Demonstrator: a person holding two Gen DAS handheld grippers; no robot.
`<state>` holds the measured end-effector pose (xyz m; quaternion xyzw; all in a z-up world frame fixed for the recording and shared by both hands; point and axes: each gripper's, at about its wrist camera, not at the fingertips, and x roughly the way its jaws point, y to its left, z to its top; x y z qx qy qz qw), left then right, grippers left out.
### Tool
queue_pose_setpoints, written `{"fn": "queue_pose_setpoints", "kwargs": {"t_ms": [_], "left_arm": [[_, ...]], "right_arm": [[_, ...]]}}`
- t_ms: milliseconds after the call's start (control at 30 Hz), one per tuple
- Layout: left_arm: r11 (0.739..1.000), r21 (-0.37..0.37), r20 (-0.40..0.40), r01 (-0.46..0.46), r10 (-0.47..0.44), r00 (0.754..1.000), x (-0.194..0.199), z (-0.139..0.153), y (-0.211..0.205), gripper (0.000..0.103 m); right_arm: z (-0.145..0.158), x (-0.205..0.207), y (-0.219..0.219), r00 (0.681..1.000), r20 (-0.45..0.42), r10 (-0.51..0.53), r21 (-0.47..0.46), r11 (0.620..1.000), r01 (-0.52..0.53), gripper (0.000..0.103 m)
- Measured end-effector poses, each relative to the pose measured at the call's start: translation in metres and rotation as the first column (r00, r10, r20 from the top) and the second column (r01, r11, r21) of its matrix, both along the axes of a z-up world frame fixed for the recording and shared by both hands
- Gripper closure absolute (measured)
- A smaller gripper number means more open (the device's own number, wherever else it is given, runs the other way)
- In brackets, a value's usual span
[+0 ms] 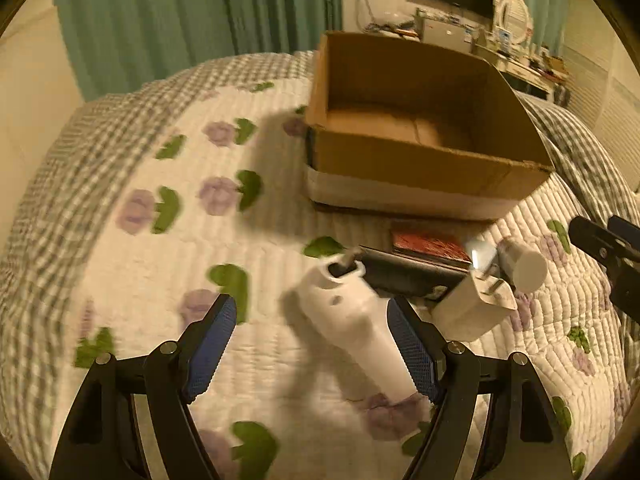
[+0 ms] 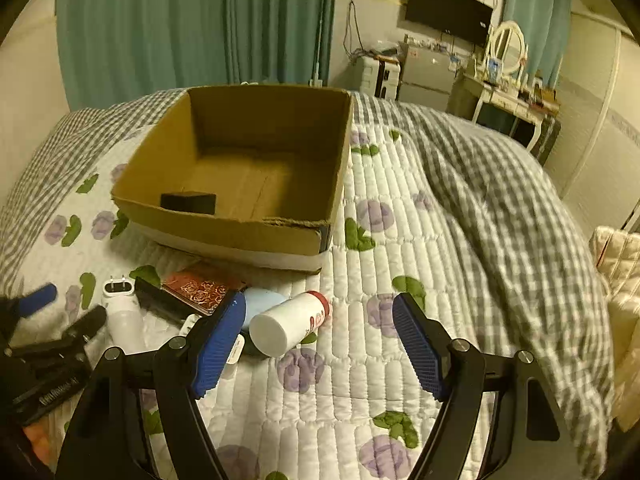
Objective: Organize rigid objects
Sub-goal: 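Grasp the white cylindrical device with the left tool while the right tool grasps the red-capped bottle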
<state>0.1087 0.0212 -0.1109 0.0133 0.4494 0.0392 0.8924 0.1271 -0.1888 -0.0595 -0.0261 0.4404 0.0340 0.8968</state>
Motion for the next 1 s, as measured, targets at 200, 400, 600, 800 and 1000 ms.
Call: {"fn": "queue_pose_setpoints", "kwargs": {"t_ms": [200, 400, 600, 800, 1000], "left_arm": [[1.0, -0.022, -0.068, -0.004, 0.003, 0.998, 0.014, -0.023, -0.005, 0.025], [0.996, -0.086, -0.082, 0.034, -0.041, 0.996, 0.014, -0.029, -0.005, 0.048], [0.992, -0.107, -0.043, 0.061, -0.066, 0.997, 0.004, -0.018, -0.003, 0.053], [0.995, -0.091, 0.025, 0.048, -0.046, 0.999, -0.001, 0.004, 0.005, 0.053], [0.998, -0.035, 0.035, 0.052, -0.05, 0.998, 0.006, 0.012, 0.006, 0.053]], "right_arm": [[-0.011, 0.007, -0.002, 1.0, -0.008, -0.023, -0.013, 1.0, 0.023, 0.027], [-0.02, 0.009, 0.0, 0.999, -0.037, -0.02, -0.018, 1.0, 0.019, 0.027], [-0.03, 0.01, -0.014, 0.993, -0.09, -0.078, 0.025, 0.996, 0.08, 0.027], [-0.037, 0.021, -0.015, 0.989, -0.13, -0.071, 0.118, 0.989, 0.087, 0.027], [-0.062, 0.053, -0.013, 0.97, -0.223, -0.093, 0.162, 0.978, 0.131, 0.027]]}}
